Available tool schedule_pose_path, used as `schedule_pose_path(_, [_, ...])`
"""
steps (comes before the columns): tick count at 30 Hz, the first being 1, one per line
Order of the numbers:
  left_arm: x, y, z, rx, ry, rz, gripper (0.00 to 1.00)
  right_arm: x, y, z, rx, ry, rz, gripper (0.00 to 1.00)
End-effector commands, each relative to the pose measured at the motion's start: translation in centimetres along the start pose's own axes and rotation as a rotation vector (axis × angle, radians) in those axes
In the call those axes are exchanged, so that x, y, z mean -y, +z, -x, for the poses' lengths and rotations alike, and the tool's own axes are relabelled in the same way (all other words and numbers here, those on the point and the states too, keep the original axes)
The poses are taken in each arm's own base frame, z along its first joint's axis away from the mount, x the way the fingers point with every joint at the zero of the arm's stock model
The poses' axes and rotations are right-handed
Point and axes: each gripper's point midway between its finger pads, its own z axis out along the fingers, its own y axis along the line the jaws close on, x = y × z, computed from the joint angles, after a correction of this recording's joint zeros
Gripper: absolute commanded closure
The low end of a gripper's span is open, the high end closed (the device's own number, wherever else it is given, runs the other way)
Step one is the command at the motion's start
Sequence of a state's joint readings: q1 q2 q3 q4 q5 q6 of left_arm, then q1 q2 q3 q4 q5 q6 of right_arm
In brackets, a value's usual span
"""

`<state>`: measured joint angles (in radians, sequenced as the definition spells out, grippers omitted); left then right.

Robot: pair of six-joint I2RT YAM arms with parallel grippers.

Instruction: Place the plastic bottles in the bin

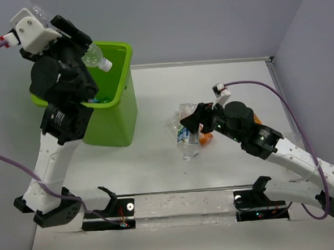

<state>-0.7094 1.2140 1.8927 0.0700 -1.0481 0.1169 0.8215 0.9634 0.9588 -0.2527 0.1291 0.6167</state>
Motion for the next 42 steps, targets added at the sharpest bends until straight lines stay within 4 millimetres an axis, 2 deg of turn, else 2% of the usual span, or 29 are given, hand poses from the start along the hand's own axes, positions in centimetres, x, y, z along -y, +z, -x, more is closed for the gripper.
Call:
schedule_pose_path(1, [0.4,5.3,-3.9,-0.051,0.101,-0.013,0.48,-6.0,-0.5,5.9,0.163,-0.078,0.126,0.75])
schedule_pose_path(3, [-0.7,7.0,-6.3,-0.108,0.137,0.008,0.45,-7.7,-0.6,6.7,0.180,-0.119,0.160,0.75])
schedule_pose_path(4, [-0.4,8.2,-8.4,-0.152,0.118,-0.004,0.38,-8.8,-0.4,8.1,0.206,-0.128,0.175,0.75])
schedule_pose_path(5, [-2.4,9.3,-9.4,-0.180,0.143,0.042,0.29,-9.7,-0.3,8.5,0.212,-0.157,0.190,0.75])
schedule_pose_path(6, [-2.5,9.9,-11.0,-0.221,0.142,0.030,0.07,-10.6,-0.3,8.9,0.218,-0.169,0.208,0.75])
schedule_pose_path(7, [-2.9,10.1,-11.7,-0.246,0.133,0.031,0.01,-11.1,-0.1,9.6,0.230,-0.183,0.214,0.75])
schedule_pose_path(9, [-3.9,10.1,-12.5,-0.273,0.103,0.034,0.01,-13.1,0.4,11.4,0.265,-0.215,0.242,0.75])
schedule_pose_path(12, [-2.9,8.9,-12.1,-0.283,0.055,-0.043,0.01,-15.4,1.3,14.3,0.325,-0.260,0.255,0.75])
schedule_pose_path(14, [-2.6,7.4,-10.6,-0.278,0.024,-0.094,0.01,-16.9,1.8,15.8,0.352,-0.276,0.278,0.75])
schedule_pose_path(15, [-2.5,5.9,-9.5,-0.275,0.003,-0.133,0.01,-18.3,2.4,17.1,0.380,-0.292,0.299,0.75])
schedule_pose_path(18, [-2.7,3.3,-8.2,-0.268,-0.042,-0.199,0.01,-20.6,3.6,18.7,0.413,-0.315,0.339,0.75])
schedule_pose_path(19, [-3.2,1.3,-7.9,-0.271,-0.055,-0.237,0.01,-21.9,4.8,19.6,0.429,-0.317,0.356,0.75])
schedule_pose_path(21, [-4.1,-1.2,-7.2,-0.268,-0.065,-0.276,0.01,-23.7,6.8,20.7,0.456,-0.314,0.382,0.75])
schedule_pose_path(24, [-5.1,-3.9,-7.4,-0.308,-0.058,-0.309,0.01,-25.5,8.9,21.6,0.473,-0.302,0.408,0.75])
schedule_pose_path(25, [-5.4,-5.4,-7.1,-0.319,-0.068,-0.344,0.01,-26.4,10.0,22.1,0.497,-0.290,0.420,0.75])
schedule_pose_path(26, [-5.7,-6.3,-7.4,-0.342,-0.067,-0.352,0.01,-26.7,10.6,22.4,0.509,-0.275,0.426,0.75])
schedule_pose_path(29, [-6.1,-9.2,-6.4,-0.347,-0.106,-0.412,0.01,-28.1,11.3,23.6,0.582,-0.234,0.468,0.75])
schedule_pose_path(31, [-6.0,-11.2,-6.5,-0.383,-0.123,-0.473,0.01,-28.4,13.2,23.2,0.620,-0.191,0.496,0.75])
schedule_pose_path(32, [-5.6,-12.0,-6.9,-0.414,-0.137,-0.511,0.01,-28.2,14.8,22.1,0.611,-0.185,0.499,0.67])
schedule_pose_path(34, [-4.6,-14.0,-8.6,-0.502,-0.151,-0.614,0.01,-28.3,16.0,21.2,0.597,-0.207,0.505,0.45])
schedule_pose_path(35, [-4.1,-14.7,-9.2,-0.537,-0.164,-0.653,0.01,-28.0,16.6,20.7,0.578,-0.243,0.487,0.21])
schedule_pose_path(36, [-3.2,-16.2,-10.4,-0.613,-0.174,-0.743,0.01,-27.8,16.5,20.5,0.559,-0.262,0.479,0.12])
schedule_pose_path(38, [-1.9,-17.4,-10.6,-0.658,-0.217,-0.835,0.01,-28.0,15.2,21.0,0.564,-0.309,0.486,0.04])
schedule_pose_path(39, [-1.3,-17.8,-10.6,-0.677,-0.232,-0.871,0.01,-27.6,15.3,20.5,0.547,-0.323,0.475,0.03])
schedule_pose_path(40, [-0.7,-18.4,-10.2,-0.690,-0.246,-0.915,0.01,-28.1,12.0,22.7,0.587,-0.318,0.486,0.02])
schedule_pose_path(42, [0.1,-18.3,-9.6,-0.683,-0.260,-0.954,0.01,-26.7,9.7,24.8,0.603,-0.312,0.471,0.02])
